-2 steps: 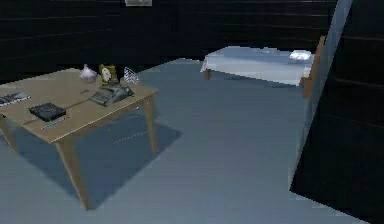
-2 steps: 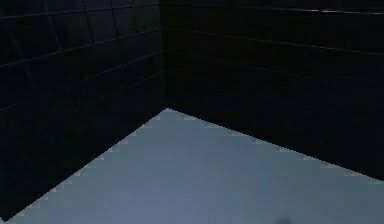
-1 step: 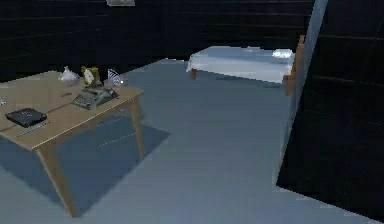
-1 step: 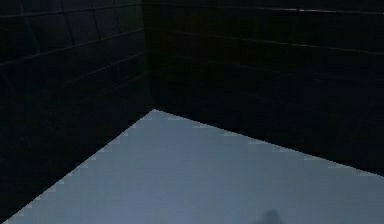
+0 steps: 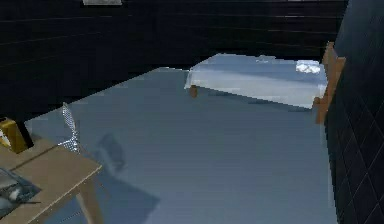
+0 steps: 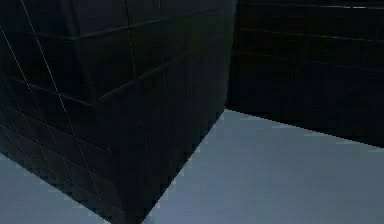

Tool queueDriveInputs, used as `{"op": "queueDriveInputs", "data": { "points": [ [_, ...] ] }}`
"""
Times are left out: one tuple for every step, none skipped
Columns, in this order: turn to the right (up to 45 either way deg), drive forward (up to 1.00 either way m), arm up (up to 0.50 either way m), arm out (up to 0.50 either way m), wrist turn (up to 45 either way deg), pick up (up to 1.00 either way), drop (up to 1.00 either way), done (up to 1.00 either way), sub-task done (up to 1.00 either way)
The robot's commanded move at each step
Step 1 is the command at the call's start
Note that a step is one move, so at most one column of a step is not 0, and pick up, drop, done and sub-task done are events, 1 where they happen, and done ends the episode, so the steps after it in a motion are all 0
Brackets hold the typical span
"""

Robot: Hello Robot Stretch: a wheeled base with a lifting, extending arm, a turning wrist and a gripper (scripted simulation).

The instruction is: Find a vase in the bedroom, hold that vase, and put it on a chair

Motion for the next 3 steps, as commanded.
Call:
{"op": "queueDriveInputs", "data": {
  "points": [
    [0.0, 0.75, 0.00, 0.00, 0.0, 0.00, 0.00, 0.00, 0.00],
    [-33.0, 0.00, 0.00, 0.00, 0.0, 0.00, 0.00, 0.00, 0.00],
    [0.0, 0.30, 0.00, 0.00, 0.0, 0.00, 0.00, 0.00, 0.00]
  ]
}}
